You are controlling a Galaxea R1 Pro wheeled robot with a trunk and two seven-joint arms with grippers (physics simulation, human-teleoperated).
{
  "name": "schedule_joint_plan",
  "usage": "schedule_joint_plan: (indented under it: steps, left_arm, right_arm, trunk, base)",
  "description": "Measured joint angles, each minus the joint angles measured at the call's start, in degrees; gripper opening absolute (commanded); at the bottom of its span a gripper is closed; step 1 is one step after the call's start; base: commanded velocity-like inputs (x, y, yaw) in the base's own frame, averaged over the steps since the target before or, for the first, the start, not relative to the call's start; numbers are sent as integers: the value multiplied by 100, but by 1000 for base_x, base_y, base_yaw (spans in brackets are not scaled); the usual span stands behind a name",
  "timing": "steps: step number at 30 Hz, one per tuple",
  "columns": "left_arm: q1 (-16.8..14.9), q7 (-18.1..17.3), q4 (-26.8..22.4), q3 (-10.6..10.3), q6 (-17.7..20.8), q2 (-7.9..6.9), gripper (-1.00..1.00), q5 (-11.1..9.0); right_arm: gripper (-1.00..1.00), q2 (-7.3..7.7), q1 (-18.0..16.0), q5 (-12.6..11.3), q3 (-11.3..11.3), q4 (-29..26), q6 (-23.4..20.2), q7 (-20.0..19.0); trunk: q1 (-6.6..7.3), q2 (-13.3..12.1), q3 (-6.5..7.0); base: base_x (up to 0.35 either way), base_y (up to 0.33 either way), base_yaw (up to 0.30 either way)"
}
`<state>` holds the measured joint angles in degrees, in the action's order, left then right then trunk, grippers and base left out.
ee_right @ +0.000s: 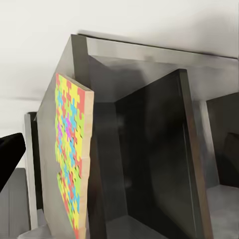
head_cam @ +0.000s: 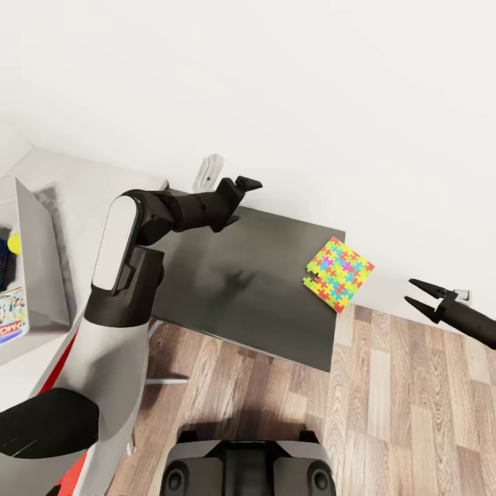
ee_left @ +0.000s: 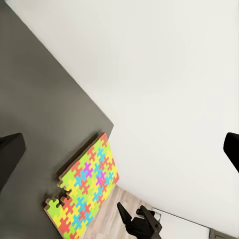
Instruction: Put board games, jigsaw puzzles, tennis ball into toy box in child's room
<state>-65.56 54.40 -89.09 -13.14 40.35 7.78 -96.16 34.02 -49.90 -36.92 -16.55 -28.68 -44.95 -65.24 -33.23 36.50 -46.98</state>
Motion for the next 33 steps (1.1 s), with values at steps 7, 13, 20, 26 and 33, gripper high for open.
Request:
schedule_joint_plan:
  steps: [7, 13, 20, 26, 33]
  left_arm:
    - [-3, 1, -1, 1, 0, -1, 100, -7]
    - [-4, 0, 0, 0, 0, 1, 100, -20]
    - [-5, 0, -4, 4, 0, -3, 100, -46]
    - [-5, 0, -12, 7, 0, -5, 100, -62]
    - [-5, 0, -15, 4, 0, -6, 100, -67]
  right_arm:
    - [100, -20, -1, 1, -1, 1, 8, 1]
    - [100, -63, 0, -1, -2, 4, 9, 5]
    - [100, -79, 1, -1, -2, 7, 8, 7]
    - [100, -82, 1, -1, -8, 8, 5, 9]
    - [100, -81, 1, 2, -16, 37, -5, 22]
  trunk:
    - [0, 0, 0]
    - [0, 0, 0]
    - [0, 0, 0]
    - [0, 0, 0]
    - [0, 0, 0]
  base:
    - [0, 0, 192]
    - [0, 0, 122]
    - [0, 0, 42]
    - [0, 0, 14]
    - [0, 0, 5]
